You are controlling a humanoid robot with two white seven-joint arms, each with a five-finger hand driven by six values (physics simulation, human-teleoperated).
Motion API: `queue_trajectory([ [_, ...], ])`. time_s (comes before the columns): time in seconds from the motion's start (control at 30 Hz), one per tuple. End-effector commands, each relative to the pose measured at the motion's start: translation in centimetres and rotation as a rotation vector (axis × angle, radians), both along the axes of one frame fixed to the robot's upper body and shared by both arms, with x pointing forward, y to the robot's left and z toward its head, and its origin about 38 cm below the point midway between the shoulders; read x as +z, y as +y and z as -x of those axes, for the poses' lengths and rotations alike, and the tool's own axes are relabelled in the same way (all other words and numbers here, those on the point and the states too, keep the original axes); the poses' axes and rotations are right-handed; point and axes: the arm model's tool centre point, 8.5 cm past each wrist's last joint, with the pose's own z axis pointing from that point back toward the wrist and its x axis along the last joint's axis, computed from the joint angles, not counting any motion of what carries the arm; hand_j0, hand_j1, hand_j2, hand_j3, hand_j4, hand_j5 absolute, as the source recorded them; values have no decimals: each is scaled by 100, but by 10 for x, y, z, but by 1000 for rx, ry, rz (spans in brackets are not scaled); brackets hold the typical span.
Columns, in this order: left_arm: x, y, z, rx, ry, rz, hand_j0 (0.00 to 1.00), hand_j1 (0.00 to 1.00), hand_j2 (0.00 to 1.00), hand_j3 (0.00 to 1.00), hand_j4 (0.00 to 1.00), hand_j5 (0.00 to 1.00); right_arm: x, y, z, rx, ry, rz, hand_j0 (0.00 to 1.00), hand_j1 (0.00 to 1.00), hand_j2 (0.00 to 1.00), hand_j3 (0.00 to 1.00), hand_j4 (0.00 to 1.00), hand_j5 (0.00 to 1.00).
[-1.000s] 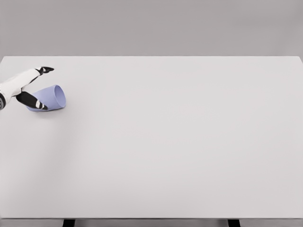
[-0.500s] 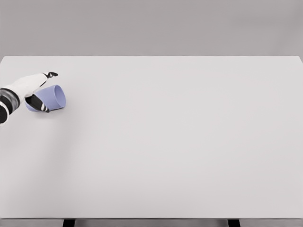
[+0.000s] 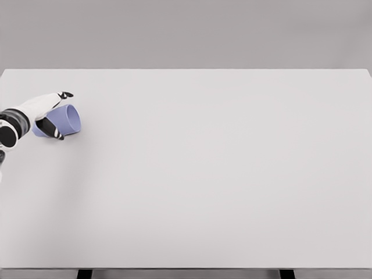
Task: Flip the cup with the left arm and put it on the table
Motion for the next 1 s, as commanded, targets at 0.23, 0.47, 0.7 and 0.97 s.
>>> queue_trajectory([
  [0.23, -9, -3, -6, 2, 24, -2, 95, 95, 95, 95, 95, 95, 0, 0, 0, 0, 1, 0, 100, 100, 100, 100, 100, 100],
  [0.47, -13, -5, -7, 6, 33, 4, 73, 73, 73, 73, 73, 73, 0, 0, 0, -1, 0, 0, 100, 100, 100, 100, 100, 100],
  [0.7, -10, -3, -7, 15, 31, 26, 51, 51, 51, 51, 51, 51, 0, 0, 0, 0, 1, 0, 100, 100, 100, 100, 100, 100],
  [0.97, 16, 7, -10, -33, -37, 144, 46, 46, 46, 46, 46, 46, 0, 0, 0, 0, 1, 0, 100, 100, 100, 100, 100, 100],
])
